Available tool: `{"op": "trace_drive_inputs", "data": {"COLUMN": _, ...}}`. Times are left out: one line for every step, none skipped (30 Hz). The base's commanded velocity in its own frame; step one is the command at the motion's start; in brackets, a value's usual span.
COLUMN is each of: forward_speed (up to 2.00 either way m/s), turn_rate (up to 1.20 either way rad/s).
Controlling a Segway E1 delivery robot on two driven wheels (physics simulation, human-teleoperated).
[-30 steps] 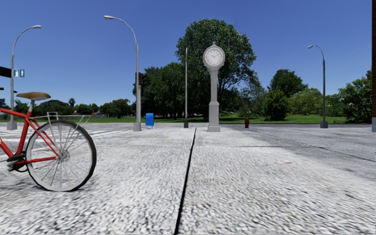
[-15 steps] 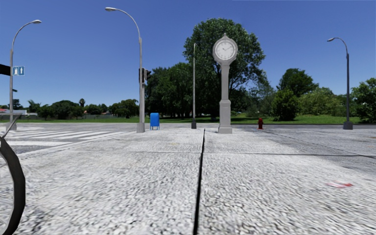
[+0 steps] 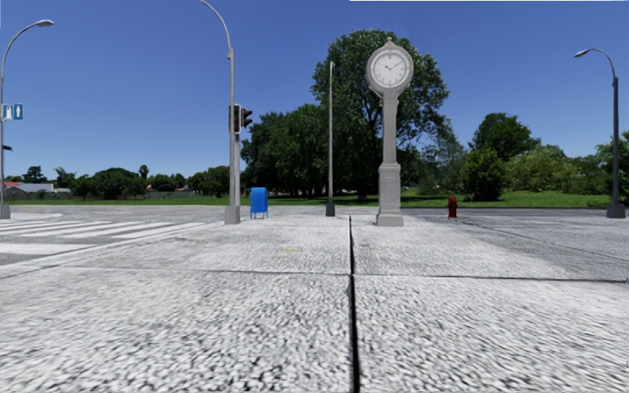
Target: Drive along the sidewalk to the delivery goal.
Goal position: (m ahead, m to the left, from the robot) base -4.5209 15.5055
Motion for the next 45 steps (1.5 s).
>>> {"op": "trace_drive_inputs", "data": {"forward_speed": 2.0, "turn_rate": 0.38}}
{"op": "trace_drive_inputs", "data": {"forward_speed": 2.0, "turn_rate": 0.39}}
{"op": "trace_drive_inputs", "data": {"forward_speed": 2.0, "turn_rate": 0.4}}
{"op": "trace_drive_inputs", "data": {"forward_speed": 2.0, "turn_rate": 0.4}}
{"op": "trace_drive_inputs", "data": {"forward_speed": 2.0, "turn_rate": 0.4}}
{"op": "trace_drive_inputs", "data": {"forward_speed": 2.0, "turn_rate": 0.4}}
{"op": "trace_drive_inputs", "data": {"forward_speed": 2.0, "turn_rate": 0.4}}
{"op": "trace_drive_inputs", "data": {"forward_speed": 2.0, "turn_rate": 0.4}}
{"op": "trace_drive_inputs", "data": {"forward_speed": 2.0, "turn_rate": 0.4}}
{"op": "trace_drive_inputs", "data": {"forward_speed": 2.0, "turn_rate": 0.4}}
{"op": "trace_drive_inputs", "data": {"forward_speed": 2.0, "turn_rate": 0.4}}
{"op": "trace_drive_inputs", "data": {"forward_speed": 2.0, "turn_rate": 0.4}}
{"op": "trace_drive_inputs", "data": {"forward_speed": 2.0, "turn_rate": 0.4}}
{"op": "trace_drive_inputs", "data": {"forward_speed": 2.0, "turn_rate": 0.4}}
{"op": "trace_drive_inputs", "data": {"forward_speed": 2.0, "turn_rate": 0.4}}
{"op": "trace_drive_inputs", "data": {"forward_speed": 2.0, "turn_rate": 0.4}}
{"op": "trace_drive_inputs", "data": {"forward_speed": 2.0, "turn_rate": 0.4}}
{"op": "trace_drive_inputs", "data": {"forward_speed": 2.0, "turn_rate": 0.19}}
{"op": "trace_drive_inputs", "data": {"forward_speed": 2.0, "turn_rate": 0.19}}
{"op": "trace_drive_inputs", "data": {"forward_speed": 2.0, "turn_rate": 0.0}}
{"op": "trace_drive_inputs", "data": {"forward_speed": 2.0, "turn_rate": 0.0}}
{"op": "trace_drive_inputs", "data": {"forward_speed": 2.0, "turn_rate": 0.0}}
{"op": "trace_drive_inputs", "data": {"forward_speed": 2.0, "turn_rate": 0.0}}
{"op": "trace_drive_inputs", "data": {"forward_speed": 2.0, "turn_rate": 0.0}}
{"op": "trace_drive_inputs", "data": {"forward_speed": 2.0, "turn_rate": 0.0}}
{"op": "trace_drive_inputs", "data": {"forward_speed": 2.0, "turn_rate": 0.0}}
{"op": "trace_drive_inputs", "data": {"forward_speed": 2.0, "turn_rate": 0.0}}
{"op": "trace_drive_inputs", "data": {"forward_speed": 2.0, "turn_rate": 0.0}}
{"op": "trace_drive_inputs", "data": {"forward_speed": 1.96, "turn_rate": 0.0}}
{"op": "trace_drive_inputs", "data": {"forward_speed": 1.87, "turn_rate": 0.0}}
{"op": "trace_drive_inputs", "data": {"forward_speed": 1.8, "turn_rate": 0.0}}
{"op": "trace_drive_inputs", "data": {"forward_speed": 1.8, "turn_rate": 0.0}}
{"op": "trace_drive_inputs", "data": {"forward_speed": 1.75, "turn_rate": 0.03}}
{"op": "trace_drive_inputs", "data": {"forward_speed": 1.75, "turn_rate": 0.05}}
{"op": "trace_drive_inputs", "data": {"forward_speed": 1.74, "turn_rate": 0.07}}
{"op": "trace_drive_inputs", "data": {"forward_speed": 1.74, "turn_rate": 0.1}}
{"op": "trace_drive_inputs", "data": {"forward_speed": 1.74, "turn_rate": 0.19}}
{"op": "trace_drive_inputs", "data": {"forward_speed": 1.74, "turn_rate": 0.27}}
{"op": "trace_drive_inputs", "data": {"forward_speed": 1.74, "turn_rate": 0.27}}
{"op": "trace_drive_inputs", "data": {"forward_speed": 1.74, "turn_rate": 0.31}}
{"op": "trace_drive_inputs", "data": {"forward_speed": 1.74, "turn_rate": 0.32}}
{"op": "trace_drive_inputs", "data": {"forward_speed": 1.74, "turn_rate": 0.32}}
{"op": "trace_drive_inputs", "data": {"forward_speed": 1.74, "turn_rate": 0.32}}
{"op": "trace_drive_inputs", "data": {"forward_speed": 1.74, "turn_rate": 0.32}}
{"op": "trace_drive_inputs", "data": {"forward_speed": 1.74, "turn_rate": 0.32}}
